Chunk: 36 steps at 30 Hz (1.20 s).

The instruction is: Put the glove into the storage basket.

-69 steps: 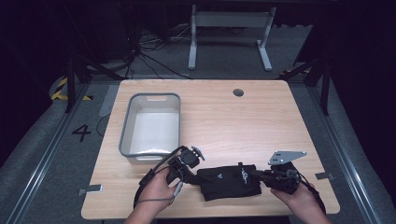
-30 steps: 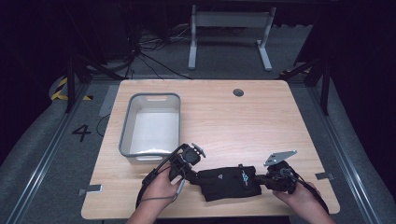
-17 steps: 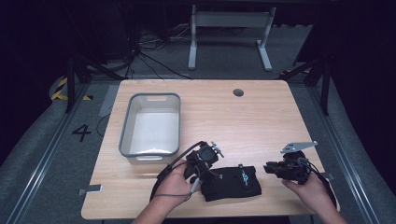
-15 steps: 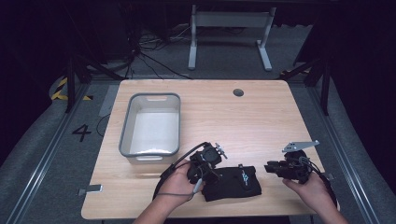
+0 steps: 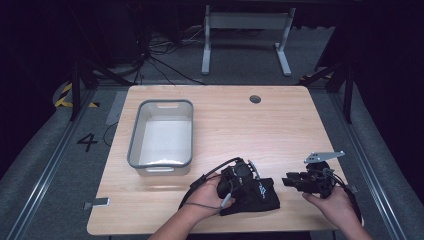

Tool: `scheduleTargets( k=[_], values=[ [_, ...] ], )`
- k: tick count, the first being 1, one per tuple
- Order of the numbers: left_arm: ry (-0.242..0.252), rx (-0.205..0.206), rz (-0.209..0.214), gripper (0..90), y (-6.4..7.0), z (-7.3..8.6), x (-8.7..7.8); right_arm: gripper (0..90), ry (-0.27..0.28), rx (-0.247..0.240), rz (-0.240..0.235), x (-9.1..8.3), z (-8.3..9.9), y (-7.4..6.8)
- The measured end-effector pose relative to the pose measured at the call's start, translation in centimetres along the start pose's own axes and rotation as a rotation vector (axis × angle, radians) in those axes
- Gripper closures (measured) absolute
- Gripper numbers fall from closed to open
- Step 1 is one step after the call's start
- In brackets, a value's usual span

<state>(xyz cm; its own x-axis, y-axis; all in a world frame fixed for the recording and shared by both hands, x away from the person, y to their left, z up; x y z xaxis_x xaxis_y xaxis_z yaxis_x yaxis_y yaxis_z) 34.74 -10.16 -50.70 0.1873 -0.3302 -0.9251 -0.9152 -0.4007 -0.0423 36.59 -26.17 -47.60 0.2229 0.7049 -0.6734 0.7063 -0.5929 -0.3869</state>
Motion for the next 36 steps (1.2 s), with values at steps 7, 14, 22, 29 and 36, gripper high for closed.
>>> scheduleTargets(
  k=[7,14,22,29,36],
  values=[
    [-0.039,0.034,-0.020,23.3,0.3,0.1,1.8,64.9,-0.001,0.014,-0.017,0.2,0.1,-0.2],
    [-0.010,0.037,-0.078,28.7,0.2,0.3,2.0,64.5,0.004,0.014,-0.035,0.2,0.0,-0.6],
    [-0.048,0.047,-0.120,33.8,0.1,0.1,2.1,64.4,0.013,0.019,-0.049,0.2,-0.1,-0.6],
    [-0.085,0.074,-0.160,45.1,-0.2,-0.1,2.1,64.6,0.015,0.019,-0.055,0.2,-0.1,-0.8],
    [-0.104,0.056,-0.135,66.4,-0.5,-0.2,1.8,65.1,0.018,0.021,-0.057,0.1,-0.1,-0.5]
  ],
)
Point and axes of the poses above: each handheld gripper's, and its own axes: x roughly forward along the jaws, z roughly out of its underside, y roughly to its right, the point moved 10 cm from there along x, roughly forward along the jaws, and after that the axes turned 15 degrees about -z, right-handed, at the moved point
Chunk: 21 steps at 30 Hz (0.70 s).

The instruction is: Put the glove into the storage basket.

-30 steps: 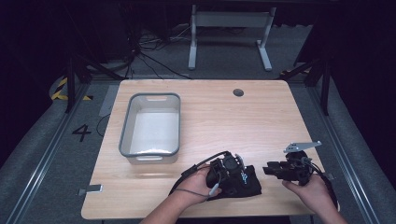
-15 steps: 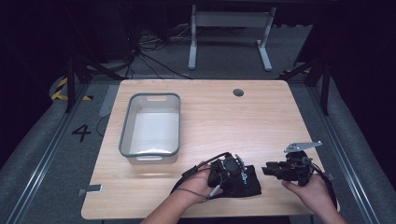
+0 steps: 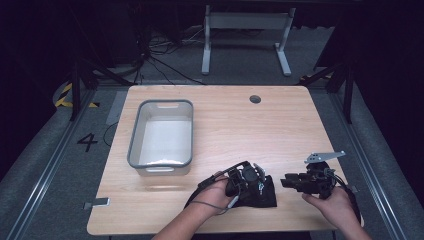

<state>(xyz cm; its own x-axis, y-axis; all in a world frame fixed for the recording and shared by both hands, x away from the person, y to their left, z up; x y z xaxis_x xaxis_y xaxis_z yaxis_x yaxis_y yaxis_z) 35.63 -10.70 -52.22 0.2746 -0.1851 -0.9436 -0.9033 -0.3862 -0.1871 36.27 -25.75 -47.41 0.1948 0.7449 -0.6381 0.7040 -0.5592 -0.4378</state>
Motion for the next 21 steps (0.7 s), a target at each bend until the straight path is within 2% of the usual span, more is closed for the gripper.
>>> scheduleTargets(
  k=[2,5,10,21],
  values=[
    [-0.003,-0.032,0.033,67.2,-0.1,0.0,-0.2,65.2,0.003,0.002,-0.003,-0.1,0.0,0.1],
    [-0.007,-0.052,0.052,67.3,-0.5,0.1,-0.7,65.4,0.010,0.008,-0.007,-0.2,-0.1,0.1],
    [0.008,-0.102,0.100,67.5,-1.2,0.0,-2.6,65.6,0.020,0.017,-0.010,-0.4,-0.2,0.4],
    [0.081,-0.165,0.064,67.3,-4.0,-0.4,-7.6,65.6,0.017,0.030,-0.016,-0.1,-0.3,0.9]
  ],
)
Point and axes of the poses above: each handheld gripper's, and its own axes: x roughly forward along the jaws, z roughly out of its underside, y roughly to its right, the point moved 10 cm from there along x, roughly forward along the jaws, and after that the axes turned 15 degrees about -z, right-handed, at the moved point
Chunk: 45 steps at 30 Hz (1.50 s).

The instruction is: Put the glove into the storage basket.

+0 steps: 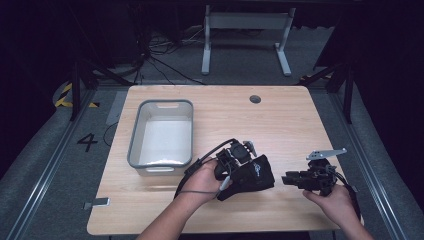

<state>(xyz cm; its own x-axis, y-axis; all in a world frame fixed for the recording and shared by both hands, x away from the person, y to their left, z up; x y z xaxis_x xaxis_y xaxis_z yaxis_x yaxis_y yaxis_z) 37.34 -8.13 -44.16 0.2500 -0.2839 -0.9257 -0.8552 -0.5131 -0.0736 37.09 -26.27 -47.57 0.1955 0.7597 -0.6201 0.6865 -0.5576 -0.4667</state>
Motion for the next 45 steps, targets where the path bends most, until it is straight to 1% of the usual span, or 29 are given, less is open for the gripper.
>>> scheduleTargets(
  k=[1,3,5,7,10,15,16,17,18,19,22,25,28,32,34,36,37,39,43,45],
  values=[
    [0.018,-0.002,0.007,67.2,-0.1,-0.1,-0.3,65.5,-0.001,0.001,0.001,0.0,0.0,0.0],
    [0.028,-0.014,0.025,67.1,-0.4,-0.1,-0.7,65.0,-0.002,0.006,-0.003,0.1,0.0,0.1],
    [0.040,-0.037,0.016,67.1,-0.8,-0.1,-1.2,65.1,-0.007,0.008,-0.005,0.3,0.0,0.1],
    [0.050,-0.061,0.015,67.1,-1.2,-0.1,-1.7,65.1,-0.009,0.009,-0.009,0.4,0.1,0.1],
    [0.069,-0.073,0.024,67.1,-1.6,-0.1,-2.6,65.1,-0.015,0.010,-0.012,0.6,0.2,0.0],
    [0.099,-0.106,0.012,67.1,-2.9,-0.2,-4.4,65.1,-0.020,0.008,-0.015,0.9,0.2,0.0],
    [0.105,-0.113,0.014,67.0,-3.1,-0.2,-4.8,65.1,-0.022,0.006,-0.017,1.0,0.1,0.0],
    [0.109,-0.110,0.021,67.0,-3.3,-0.1,-5.1,65.1,-0.023,0.004,-0.019,1.0,0.1,0.0],
    [0.114,-0.119,0.020,67.0,-3.6,-0.1,-5.3,65.1,-0.025,0.006,-0.019,1.1,0.0,0.0],
    [0.122,-0.135,0.012,66.9,-4.1,0.0,-5.8,65.2,-0.027,0.006,-0.022,1.2,-0.1,0.0],
    [0.143,-0.175,-0.002,66.9,-5.1,0.1,-6.4,65.3,-0.030,-0.004,-0.030,1.5,-0.4,-0.1],
    [0.173,-0.237,-0.023,66.9,-6.7,0.6,-7.5,65.2,-0.036,-0.012,-0.037,1.8,-0.6,-0.2],
    [0.173,-0.286,-0.074,67.0,-8.8,1.4,-8.5,65.0,-0.044,-0.017,-0.040,2.2,-0.8,-0.2],
    [0.178,-0.358,-0.131,67.0,-11.5,2.3,-9.4,64.9,-0.051,-0.018,-0.045,2.5,-0.9,-0.2],
    [0.185,-0.390,-0.150,67.0,-12.8,2.7,-9.7,64.8,-0.053,-0.017,-0.044,2.6,-0.9,-0.2],
    [0.185,-0.424,-0.166,67.0,-14.1,3.1,-9.7,64.8,-0.054,-0.014,-0.043,2.7,-0.8,-0.1],
    [0.184,-0.448,-0.174,67.0,-14.7,3.2,-9.7,64.8,-0.056,-0.013,-0.042,2.7,-0.7,-0.1],
    [0.175,-0.482,-0.197,66.9,-16.0,3.7,-9.5,64.8,-0.054,-0.009,-0.038,2.6,-0.7,0.0],
    [0.154,-0.565,-0.234,66.9,-18.6,4.6,-8.7,64.7,-0.052,-0.004,-0.035,2.4,-0.5,0.0],
    [0.138,-0.592,-0.245,66.9,-19.7,5.0,-8.2,64.7,-0.051,0.003,-0.034,2.4,-0.4,0.2]
  ],
)
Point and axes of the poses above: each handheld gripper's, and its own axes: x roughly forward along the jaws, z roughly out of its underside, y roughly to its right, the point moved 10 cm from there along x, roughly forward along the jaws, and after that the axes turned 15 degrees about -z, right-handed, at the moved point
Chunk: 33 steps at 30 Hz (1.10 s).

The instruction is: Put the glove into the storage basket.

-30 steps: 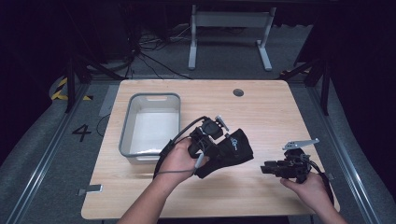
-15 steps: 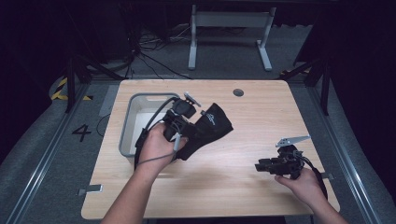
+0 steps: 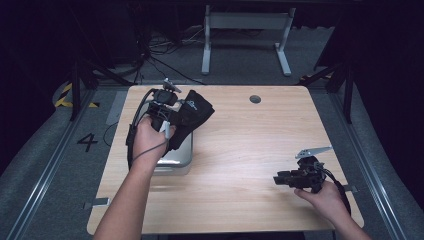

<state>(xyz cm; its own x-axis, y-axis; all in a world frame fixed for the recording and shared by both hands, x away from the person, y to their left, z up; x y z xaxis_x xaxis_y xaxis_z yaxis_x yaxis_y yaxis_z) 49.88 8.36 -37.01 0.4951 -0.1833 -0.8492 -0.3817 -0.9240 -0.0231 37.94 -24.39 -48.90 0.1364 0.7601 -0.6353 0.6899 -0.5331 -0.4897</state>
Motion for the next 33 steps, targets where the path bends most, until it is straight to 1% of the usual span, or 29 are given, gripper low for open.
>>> scheduleTargets(
  k=[4,7,10,13,17,20,26,31,33],
  values=[
    [-0.021,-0.063,-0.050,66.9,-2.0,-0.2,1.6,64.5,-0.004,-0.002,0.001,0.0,0.2,0.1],
    [-0.041,-0.101,-0.069,66.9,-3.5,0.0,2.8,64.2,-0.006,0.002,0.001,0.1,0.3,0.2],
    [-0.070,-0.149,-0.087,66.9,-4.9,0.4,4.0,64.1,-0.005,0.004,0.000,0.0,0.3,0.1],
    [-0.098,-0.174,-0.096,66.8,-5.8,1.0,5.1,63.9,-0.002,0.000,-0.003,-0.1,0.3,0.0],
    [-0.130,-0.210,-0.096,66.9,-6.8,1.9,6.4,63.8,0.005,-0.009,-0.010,-0.1,0.0,-0.3],
    [-0.167,-0.228,-0.106,66.8,-7.2,2.7,7.4,63.7,0.008,-0.028,-0.022,0.2,-0.6,-0.8],
    [-0.244,-0.235,-0.115,66.9,-7.6,4.1,9.2,63.7,-0.003,-0.064,-0.041,0.8,-0.8,-2.0],
    [-0.287,-0.252,-0.117,66.7,-8.0,5.0,10.3,63.6,-0.008,-0.062,-0.042,0.7,-0.5,-2.1],
    [-0.300,-0.249,-0.126,66.5,-8.2,5.3,10.5,63.6,-0.003,-0.059,-0.041,0.7,-0.5,-2.0]
  ],
)
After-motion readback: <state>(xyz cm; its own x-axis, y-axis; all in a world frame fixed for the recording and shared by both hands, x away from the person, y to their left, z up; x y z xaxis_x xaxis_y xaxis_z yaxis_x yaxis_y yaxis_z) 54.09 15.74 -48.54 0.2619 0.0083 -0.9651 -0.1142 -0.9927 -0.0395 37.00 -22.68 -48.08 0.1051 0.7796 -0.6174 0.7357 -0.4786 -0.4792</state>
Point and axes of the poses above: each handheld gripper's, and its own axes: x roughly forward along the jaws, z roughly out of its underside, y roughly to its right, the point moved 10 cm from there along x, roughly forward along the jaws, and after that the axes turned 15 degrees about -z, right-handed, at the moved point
